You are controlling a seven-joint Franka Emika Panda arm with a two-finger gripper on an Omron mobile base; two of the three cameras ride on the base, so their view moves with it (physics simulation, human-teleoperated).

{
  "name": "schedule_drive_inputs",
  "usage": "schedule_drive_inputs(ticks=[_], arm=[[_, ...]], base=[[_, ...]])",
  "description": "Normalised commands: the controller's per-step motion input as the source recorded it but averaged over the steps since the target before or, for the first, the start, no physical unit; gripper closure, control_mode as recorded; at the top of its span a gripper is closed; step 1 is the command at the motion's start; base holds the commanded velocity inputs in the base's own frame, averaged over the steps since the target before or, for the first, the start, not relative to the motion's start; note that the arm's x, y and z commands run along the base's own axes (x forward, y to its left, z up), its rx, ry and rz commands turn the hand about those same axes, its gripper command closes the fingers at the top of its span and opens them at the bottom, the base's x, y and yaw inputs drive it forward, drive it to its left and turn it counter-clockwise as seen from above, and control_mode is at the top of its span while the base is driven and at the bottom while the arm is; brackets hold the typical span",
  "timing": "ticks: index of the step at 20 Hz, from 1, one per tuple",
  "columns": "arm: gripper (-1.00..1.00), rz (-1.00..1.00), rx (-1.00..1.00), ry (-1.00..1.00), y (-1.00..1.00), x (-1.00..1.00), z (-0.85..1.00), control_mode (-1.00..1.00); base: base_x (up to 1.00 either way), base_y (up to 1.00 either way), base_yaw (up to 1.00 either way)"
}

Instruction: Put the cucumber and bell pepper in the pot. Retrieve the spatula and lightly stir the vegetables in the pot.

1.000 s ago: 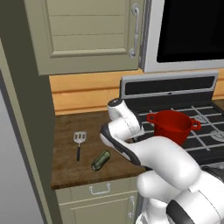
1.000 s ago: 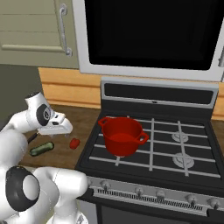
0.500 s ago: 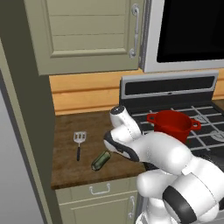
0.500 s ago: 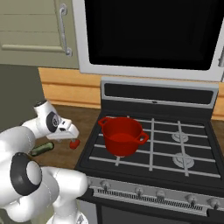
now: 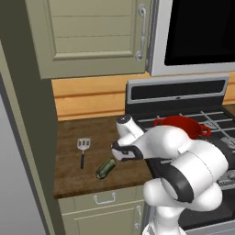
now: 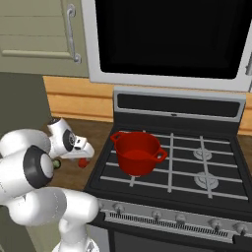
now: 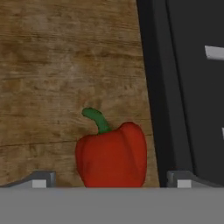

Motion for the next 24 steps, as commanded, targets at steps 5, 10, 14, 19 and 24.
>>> schedule_drive_inputs(ticks=[5,10,14,19,24], arm=[[-1.0,0.0,0.0,0.01,-0.11,0.18,-0.33,-1.0],[-1.0,0.0,0.0,0.0,-0.24,0.0,-0.27,-1.0],[1.0,0.0,0.0,0.01,-0.03,0.0,-0.18,-1.0],[1.0,0.0,0.04,-0.04,-0.01,-0.38,0.14,-1.0],[1.0,0.0,0.17,-0.23,-0.05,-0.85,0.97,-1.0]], base=[[0.0,0.0,0.0],[0.0,0.0,0.0],[0.0,0.0,0.0],[0.0,0.0,0.0],[0.0,0.0,0.0]])
